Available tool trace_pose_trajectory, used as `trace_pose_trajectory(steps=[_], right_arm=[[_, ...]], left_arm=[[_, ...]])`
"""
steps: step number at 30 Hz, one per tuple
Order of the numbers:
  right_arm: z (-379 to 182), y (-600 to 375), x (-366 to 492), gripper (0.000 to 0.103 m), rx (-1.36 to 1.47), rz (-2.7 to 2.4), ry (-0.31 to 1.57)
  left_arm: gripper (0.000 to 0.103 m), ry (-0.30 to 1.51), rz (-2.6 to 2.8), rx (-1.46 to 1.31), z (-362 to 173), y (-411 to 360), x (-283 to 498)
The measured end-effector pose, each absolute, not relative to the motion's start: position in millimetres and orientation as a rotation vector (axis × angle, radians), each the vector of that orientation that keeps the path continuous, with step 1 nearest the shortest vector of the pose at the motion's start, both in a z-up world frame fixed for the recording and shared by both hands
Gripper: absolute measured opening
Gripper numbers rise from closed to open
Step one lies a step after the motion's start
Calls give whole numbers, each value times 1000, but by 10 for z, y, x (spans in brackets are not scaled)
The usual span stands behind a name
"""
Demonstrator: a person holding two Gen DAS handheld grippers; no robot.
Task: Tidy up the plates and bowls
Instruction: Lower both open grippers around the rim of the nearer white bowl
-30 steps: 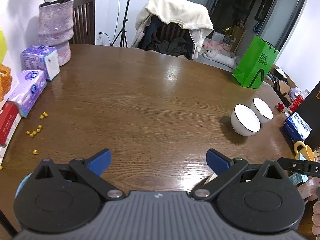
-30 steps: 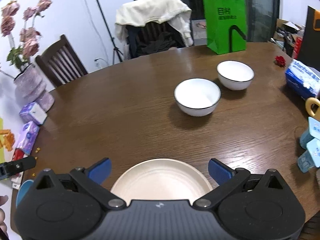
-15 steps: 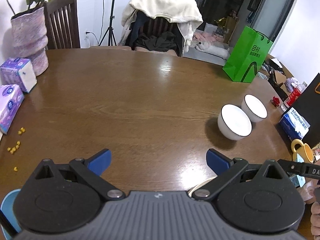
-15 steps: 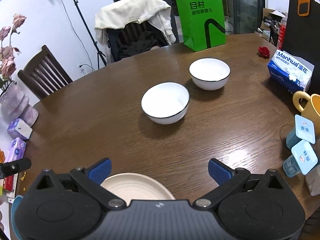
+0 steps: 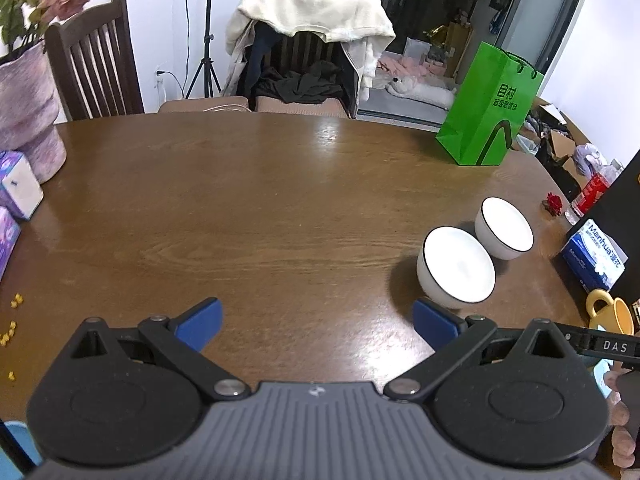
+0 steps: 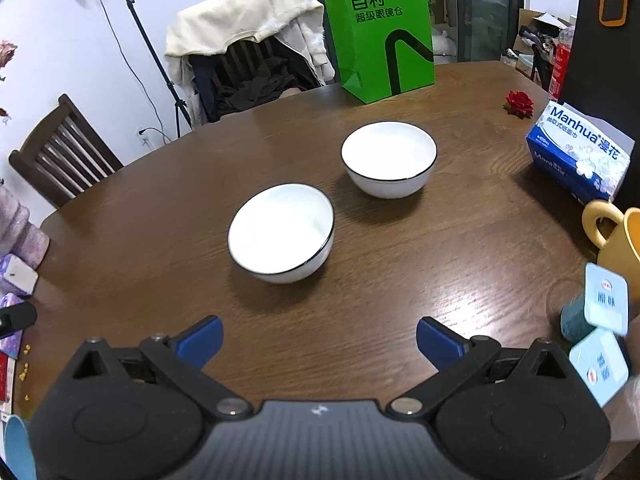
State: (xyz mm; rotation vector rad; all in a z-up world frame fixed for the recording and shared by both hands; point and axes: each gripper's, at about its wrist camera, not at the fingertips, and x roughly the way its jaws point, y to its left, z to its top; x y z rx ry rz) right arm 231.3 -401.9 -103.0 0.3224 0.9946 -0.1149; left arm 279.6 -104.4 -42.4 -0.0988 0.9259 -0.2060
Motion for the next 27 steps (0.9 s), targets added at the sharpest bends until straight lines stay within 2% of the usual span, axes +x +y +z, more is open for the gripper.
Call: trace_pose_trajectory(steps=[10,21,27], right_arm=[[-1151,-4290,2728,103,325,-109,990],[-1357,-4389,3112,103,312,-89,992],[-1487,-4421,3260,96,310,-87,1004]], left_arm=[[103,944,-197,-62,-442,-1390,3160],[103,984,-212,-2,-713,-1871,3546],[103,1017,-225,6,-893,-2086,3716]])
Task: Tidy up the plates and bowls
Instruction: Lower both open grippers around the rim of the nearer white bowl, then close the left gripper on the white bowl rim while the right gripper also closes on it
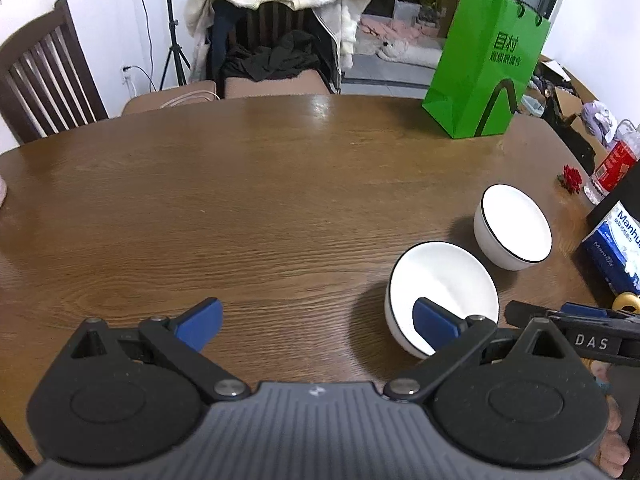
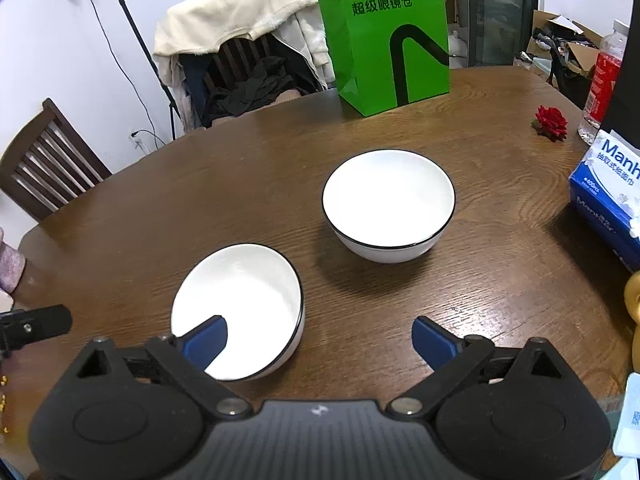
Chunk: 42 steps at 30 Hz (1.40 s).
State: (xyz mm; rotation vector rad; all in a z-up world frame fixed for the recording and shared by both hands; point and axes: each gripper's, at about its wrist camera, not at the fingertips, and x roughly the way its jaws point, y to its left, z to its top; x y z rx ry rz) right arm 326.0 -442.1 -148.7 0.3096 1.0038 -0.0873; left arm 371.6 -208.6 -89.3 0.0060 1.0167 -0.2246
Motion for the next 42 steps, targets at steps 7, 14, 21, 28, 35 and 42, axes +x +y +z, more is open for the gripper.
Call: trace_pose_trajectory(steps=[7,14,21,28,35,42], right_arm=[[-1639,-4423,3423,91,313,-86,1028],[-1801,-4423,3567,76,309,-87,1069],[-1946,-4425,3671,58,320,-98,1104],[-1998,-4389,3757,36,314,-90,1118],[-1987,-4314,3818,12,320,-61,1120],[-1989,-4278,3860,6,318,-66,1138]], left_arm=[[103,1069,-240,23,-1139,-2321,3914],[103,1099,-234,15,-1329,-2480,4051],[90,1124,-235,5,-1470,-2586,4143],[37,1170,-263,-26,-1563,-2660,4240],[9,1194,-291,-56,-1595,-2698,4294],[8,1196,-286,-48,-1615,-2745,4291]])
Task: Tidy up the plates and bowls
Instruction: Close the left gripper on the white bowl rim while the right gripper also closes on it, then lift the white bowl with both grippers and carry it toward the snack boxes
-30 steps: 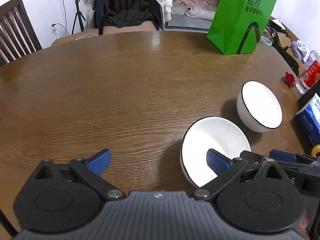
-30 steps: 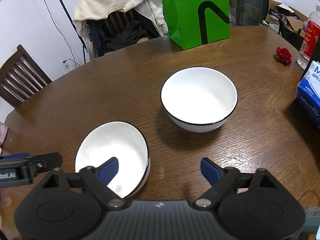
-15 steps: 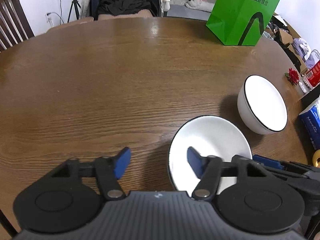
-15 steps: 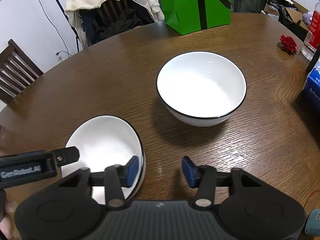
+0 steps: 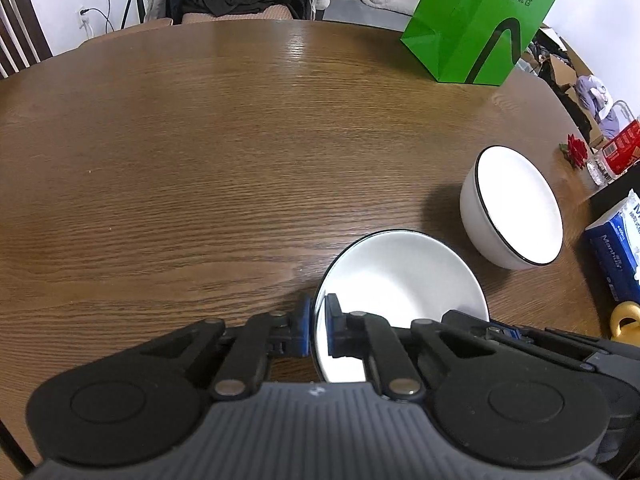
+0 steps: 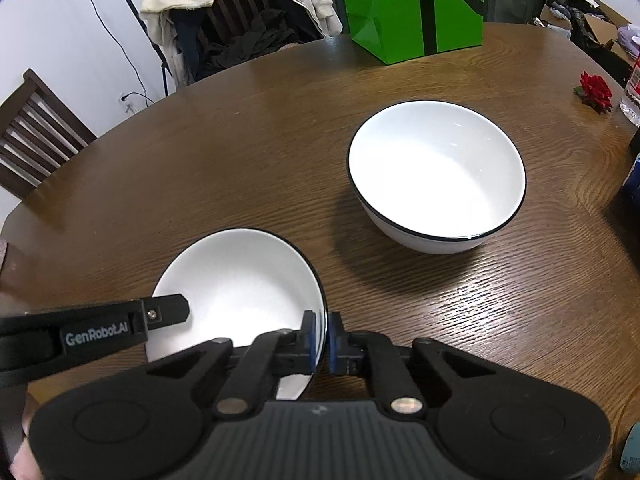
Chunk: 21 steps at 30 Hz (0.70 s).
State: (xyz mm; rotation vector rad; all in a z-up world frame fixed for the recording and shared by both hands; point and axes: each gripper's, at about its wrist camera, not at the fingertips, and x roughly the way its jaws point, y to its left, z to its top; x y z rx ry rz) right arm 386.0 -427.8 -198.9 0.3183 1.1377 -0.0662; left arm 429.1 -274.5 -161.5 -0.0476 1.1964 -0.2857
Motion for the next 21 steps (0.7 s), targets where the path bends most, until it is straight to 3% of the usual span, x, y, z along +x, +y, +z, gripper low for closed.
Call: trace_pose_trajectory(steps=[21], right_arm=[[-1976,-4292,3814,6,314,-53,1135]], left_arm=[[8,1177,-278,-27,-1603,-2806,4222]])
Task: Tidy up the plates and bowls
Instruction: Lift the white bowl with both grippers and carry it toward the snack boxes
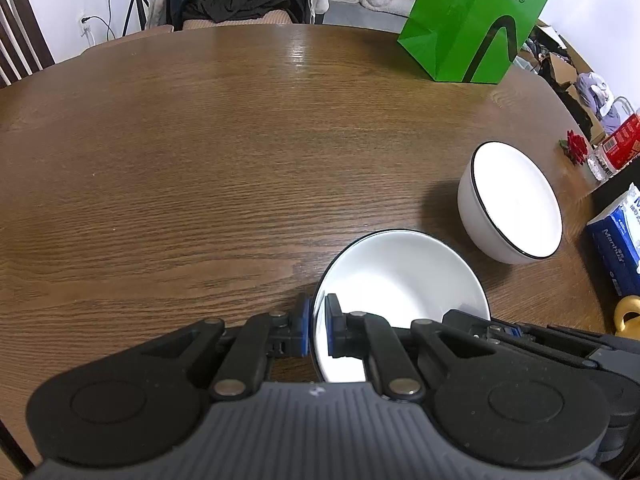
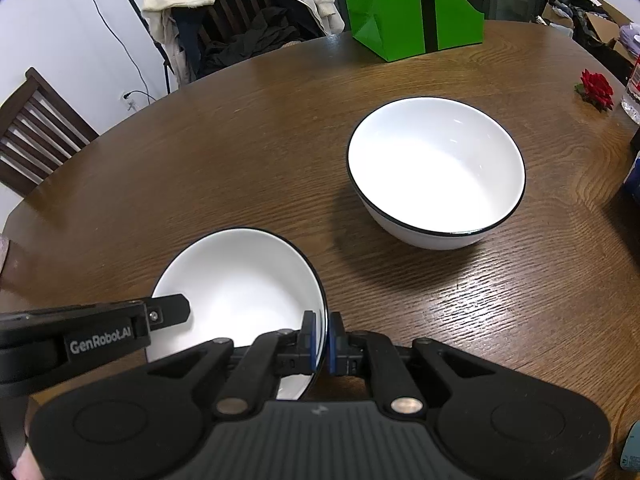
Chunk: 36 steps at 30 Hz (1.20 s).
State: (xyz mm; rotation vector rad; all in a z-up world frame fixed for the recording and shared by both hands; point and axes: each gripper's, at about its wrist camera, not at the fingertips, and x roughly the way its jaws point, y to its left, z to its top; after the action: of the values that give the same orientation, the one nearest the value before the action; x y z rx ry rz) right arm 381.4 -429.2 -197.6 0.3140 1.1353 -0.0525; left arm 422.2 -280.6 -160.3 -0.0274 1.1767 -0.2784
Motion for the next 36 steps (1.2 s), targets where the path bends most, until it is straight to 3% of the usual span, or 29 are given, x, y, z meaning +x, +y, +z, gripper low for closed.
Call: trace_pose_trajectory(steps=[36], right_arm=[[-1598,-3940,3447,6,293,-14,1083]], left_arm=[[9,1092,-269,-51,-1167,-2340,3737]])
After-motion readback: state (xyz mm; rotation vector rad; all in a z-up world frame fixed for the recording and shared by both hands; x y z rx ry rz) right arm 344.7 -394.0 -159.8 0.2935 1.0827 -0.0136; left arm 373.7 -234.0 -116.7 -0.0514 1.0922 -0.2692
